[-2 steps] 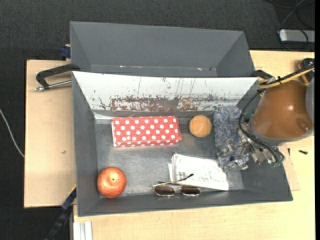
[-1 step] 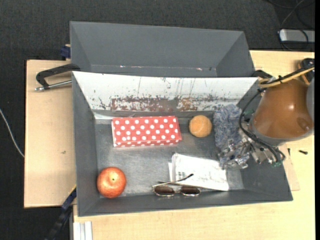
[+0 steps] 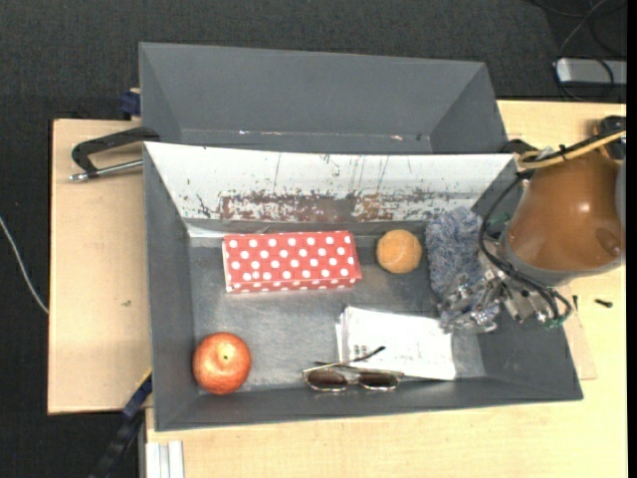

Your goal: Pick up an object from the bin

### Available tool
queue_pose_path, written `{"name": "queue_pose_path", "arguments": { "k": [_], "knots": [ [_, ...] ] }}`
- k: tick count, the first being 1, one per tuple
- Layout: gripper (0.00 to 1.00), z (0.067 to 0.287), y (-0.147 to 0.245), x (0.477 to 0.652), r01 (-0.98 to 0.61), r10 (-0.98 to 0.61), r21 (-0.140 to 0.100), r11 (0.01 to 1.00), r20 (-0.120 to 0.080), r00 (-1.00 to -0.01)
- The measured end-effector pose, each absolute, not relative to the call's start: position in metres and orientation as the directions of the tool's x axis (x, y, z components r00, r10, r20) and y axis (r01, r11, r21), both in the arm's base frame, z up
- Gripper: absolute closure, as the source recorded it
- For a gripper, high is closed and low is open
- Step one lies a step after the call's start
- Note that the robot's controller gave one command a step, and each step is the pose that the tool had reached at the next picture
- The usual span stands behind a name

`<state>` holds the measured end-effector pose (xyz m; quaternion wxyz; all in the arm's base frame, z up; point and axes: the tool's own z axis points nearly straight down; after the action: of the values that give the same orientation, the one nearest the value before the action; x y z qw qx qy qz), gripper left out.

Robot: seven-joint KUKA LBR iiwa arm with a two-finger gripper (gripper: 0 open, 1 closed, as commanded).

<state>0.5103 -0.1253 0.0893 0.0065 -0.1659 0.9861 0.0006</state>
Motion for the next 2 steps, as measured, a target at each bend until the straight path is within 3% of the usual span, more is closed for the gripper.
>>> {"name": "queue_pose_path", "arguments": {
  "k": [2],
  "knots": [
    [1.0, 0.1013, -0.1259, 0.5102, -0.326, -0.326, -0.002, 0.945, -0.011, -0.945]
  ]
}}
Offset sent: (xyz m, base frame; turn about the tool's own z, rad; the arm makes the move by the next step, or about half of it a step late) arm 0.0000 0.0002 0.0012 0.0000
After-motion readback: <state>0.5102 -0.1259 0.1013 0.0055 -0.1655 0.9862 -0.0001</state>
